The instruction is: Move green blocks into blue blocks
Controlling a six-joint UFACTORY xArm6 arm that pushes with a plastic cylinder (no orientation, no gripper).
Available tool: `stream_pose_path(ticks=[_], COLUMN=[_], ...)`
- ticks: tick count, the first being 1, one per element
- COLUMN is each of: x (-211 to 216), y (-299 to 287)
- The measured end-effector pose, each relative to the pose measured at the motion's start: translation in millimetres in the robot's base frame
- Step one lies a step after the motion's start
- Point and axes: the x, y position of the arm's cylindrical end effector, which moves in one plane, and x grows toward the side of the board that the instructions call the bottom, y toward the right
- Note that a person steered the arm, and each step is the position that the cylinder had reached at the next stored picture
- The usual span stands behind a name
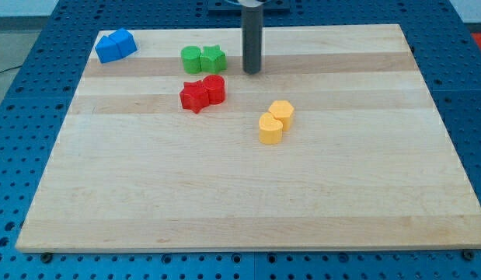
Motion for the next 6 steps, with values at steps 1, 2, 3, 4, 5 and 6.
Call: stream_pose_path(ticks=[1,2,3,4,5,6], x=[-5,-16,-23,-28,-34,-43], y=[-16,-35,-59,-82,-102,-122])
